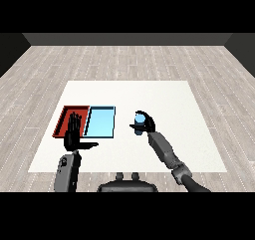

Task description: Pick the blue can and put it in the blue box

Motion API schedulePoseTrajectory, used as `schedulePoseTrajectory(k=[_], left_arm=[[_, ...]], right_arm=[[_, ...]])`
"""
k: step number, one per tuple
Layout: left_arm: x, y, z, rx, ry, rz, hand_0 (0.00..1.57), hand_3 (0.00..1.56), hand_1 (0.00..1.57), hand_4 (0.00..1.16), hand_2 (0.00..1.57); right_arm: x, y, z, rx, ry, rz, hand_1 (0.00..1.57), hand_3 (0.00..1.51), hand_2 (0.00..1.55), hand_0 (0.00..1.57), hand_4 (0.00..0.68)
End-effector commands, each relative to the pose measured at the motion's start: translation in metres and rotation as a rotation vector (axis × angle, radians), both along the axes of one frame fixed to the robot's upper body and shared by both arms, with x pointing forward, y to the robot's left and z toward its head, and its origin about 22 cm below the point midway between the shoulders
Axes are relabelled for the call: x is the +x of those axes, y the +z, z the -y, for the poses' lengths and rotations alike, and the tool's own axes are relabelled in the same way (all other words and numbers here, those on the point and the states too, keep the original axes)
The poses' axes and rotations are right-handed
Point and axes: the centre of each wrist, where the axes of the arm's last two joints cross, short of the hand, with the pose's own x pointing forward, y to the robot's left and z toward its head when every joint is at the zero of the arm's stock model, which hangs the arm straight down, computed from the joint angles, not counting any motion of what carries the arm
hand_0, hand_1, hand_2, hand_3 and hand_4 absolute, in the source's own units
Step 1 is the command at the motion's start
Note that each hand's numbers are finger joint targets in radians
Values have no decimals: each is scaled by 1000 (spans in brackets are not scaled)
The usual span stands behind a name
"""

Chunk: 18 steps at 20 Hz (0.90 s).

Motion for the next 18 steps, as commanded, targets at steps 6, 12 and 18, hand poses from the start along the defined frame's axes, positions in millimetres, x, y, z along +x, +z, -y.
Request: schedulePoseTrajectory(k=[6,12,18], left_arm=[[-16,-8,5,-8,-15,10,0,0,0,0,0],[-11,5,8,-14,-52,-11,0,0,0,0,0],[-3,-18,36,33,-102,-80,0,0,0,0,0]], right_arm=[[4,8,8,-86,-44,-24,1555,1441,1490,1555,680],[0,22,-4,-100,-11,95,1503,1417,1460,1503,657],[6,53,-12,-71,9,172,1481,1415,1455,1481,646]])
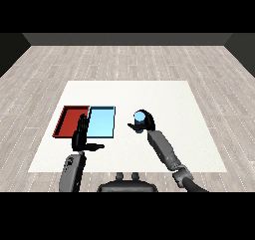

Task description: Pick the blue can and put it in the blue box

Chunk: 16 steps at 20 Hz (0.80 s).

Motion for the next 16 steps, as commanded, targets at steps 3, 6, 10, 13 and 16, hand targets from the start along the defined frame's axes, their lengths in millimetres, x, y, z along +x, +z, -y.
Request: schedulePoseTrajectory(k=[3,6,10,13,16], left_arm=[[12,-9,34,5,-38,-63,0,0,0,0,0],[15,-8,36,1,-108,-91,0,0,0,0,0],[17,-5,52,9,-136,-110,0,0,0,0,0],[29,-2,60,12,-138,-135,0,0,0,0,0],[31,-3,64,11,-138,-136,0,0,0,0,0]], right_arm=[[15,36,-5,20,29,95,1493,1405,1451,1493,648],[5,43,3,5,71,192,1441,1411,1428,1441,665],[-7,50,-6,12,65,196,1434,1421,1439,1434,666],[-32,43,-9,21,65,198,1434,1421,1439,1434,666],[-27,59,-2,23,73,204,1429,1423,1451,1429,660]])
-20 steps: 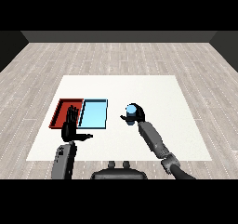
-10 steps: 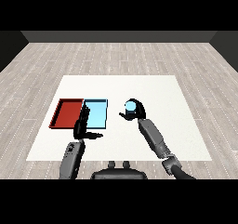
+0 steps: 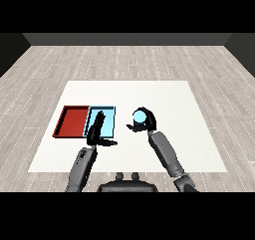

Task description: Pick the blue can and put it in the blue box

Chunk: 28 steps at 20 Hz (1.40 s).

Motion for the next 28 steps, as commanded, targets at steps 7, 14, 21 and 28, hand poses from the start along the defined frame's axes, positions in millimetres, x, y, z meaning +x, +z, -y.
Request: schedulePoseTrajectory(k=[7,14,21,28], left_arm=[[20,6,33,36,-31,1,0,0,0,0,0],[33,-14,48,2,-57,-54,0,0,0,0,0],[20,-34,72,51,-55,-116,0,0,0,0,0],[20,-28,80,53,-77,-105,0,0,0,0,0]], right_arm=[[-10,10,-7,-12,28,29,1428,1406,1440,1428,664],[0,37,-10,-10,54,22,1419,1416,1448,1419,660],[1,42,-26,8,90,41,1404,1402,1439,1404,669],[-26,30,-31,21,112,63,1394,1416,1454,1394,681]])
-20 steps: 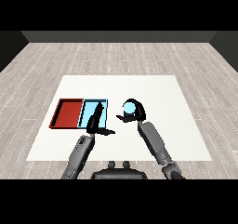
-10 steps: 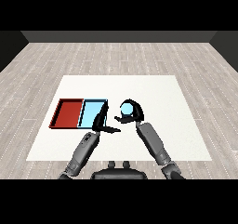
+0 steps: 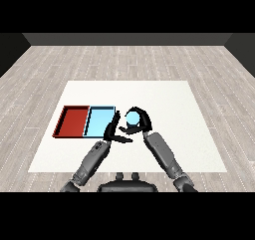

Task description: Pick the blue can and put it in the blue box

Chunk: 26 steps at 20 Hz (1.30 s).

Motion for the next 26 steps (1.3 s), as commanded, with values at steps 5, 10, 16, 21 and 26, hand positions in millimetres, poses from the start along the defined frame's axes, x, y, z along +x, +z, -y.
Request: schedulePoseTrajectory(k=[5,10,16,21,26], left_arm=[[-8,-3,7,-36,-35,0,0,0,0,0,0],[19,10,31,-3,-17,6,0,0,0,0,0],[9,-14,11,2,-56,-21,0,0,0,0,0],[-7,1,31,1,-38,37,0,0,0,101,0],[2,8,34,224,53,71,412,294,412,571,563]], right_arm=[[5,-17,-3,-1,29,14,1393,1399,1435,1393,656],[-1,-15,-14,-15,48,31,1408,1391,1429,1408,651],[1,-6,-18,-32,61,16,1420,1399,1442,1420,617],[-10,0,-34,-69,89,35,1363,1397,1442,1363,615],[-18,3,-60,-61,122,21,1421,1389,1445,1421,604]])
